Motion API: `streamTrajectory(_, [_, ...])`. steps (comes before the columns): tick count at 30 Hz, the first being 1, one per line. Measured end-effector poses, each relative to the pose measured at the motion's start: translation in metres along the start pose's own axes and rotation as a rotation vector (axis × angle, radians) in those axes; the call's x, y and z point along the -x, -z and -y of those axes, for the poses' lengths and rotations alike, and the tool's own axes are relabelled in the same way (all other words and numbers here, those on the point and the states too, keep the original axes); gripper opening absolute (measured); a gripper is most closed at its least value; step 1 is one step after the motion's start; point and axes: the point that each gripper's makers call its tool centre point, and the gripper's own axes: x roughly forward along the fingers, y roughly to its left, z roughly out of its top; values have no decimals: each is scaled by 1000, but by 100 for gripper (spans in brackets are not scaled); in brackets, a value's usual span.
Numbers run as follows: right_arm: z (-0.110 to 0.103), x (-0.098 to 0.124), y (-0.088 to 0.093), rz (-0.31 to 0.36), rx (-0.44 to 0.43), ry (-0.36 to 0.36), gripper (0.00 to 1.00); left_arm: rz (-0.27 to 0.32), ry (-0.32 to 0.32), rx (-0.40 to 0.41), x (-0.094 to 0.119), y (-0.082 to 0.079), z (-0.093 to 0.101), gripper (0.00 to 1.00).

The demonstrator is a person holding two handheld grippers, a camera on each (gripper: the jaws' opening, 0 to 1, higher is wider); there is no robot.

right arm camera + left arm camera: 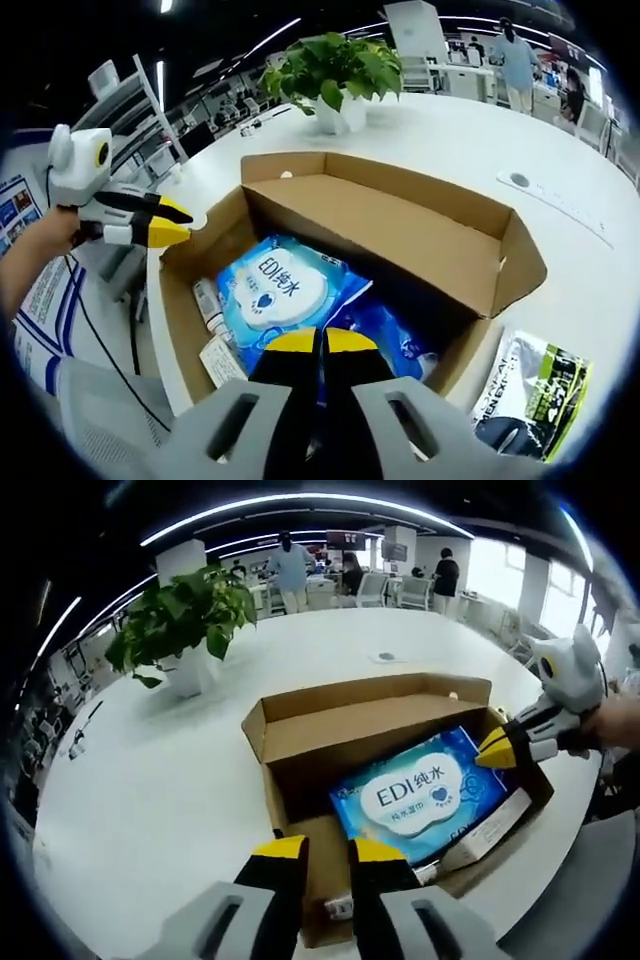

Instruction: Operate the shoe box by opening the lid, removing the specified soft item, and placing it in the target area until the item is outside and the box remains undamaged.

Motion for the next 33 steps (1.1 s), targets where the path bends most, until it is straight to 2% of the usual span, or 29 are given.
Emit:
streamTrajectory(9, [4,-2,5,-24,7,12,0,-96,57,16,-31,14,9,19])
streamTrajectory(23, [8,-3,11,-46,9,13,0,-184,106,14,-54,29,21,18])
streamTrajectory(26, [7,-3,11,-45,12,11,0,-186,132,11,-54,30,26,13])
streamTrajectory(33, [7,-3,12,-42,6,14,0,-187,123,20,-55,29,26,3])
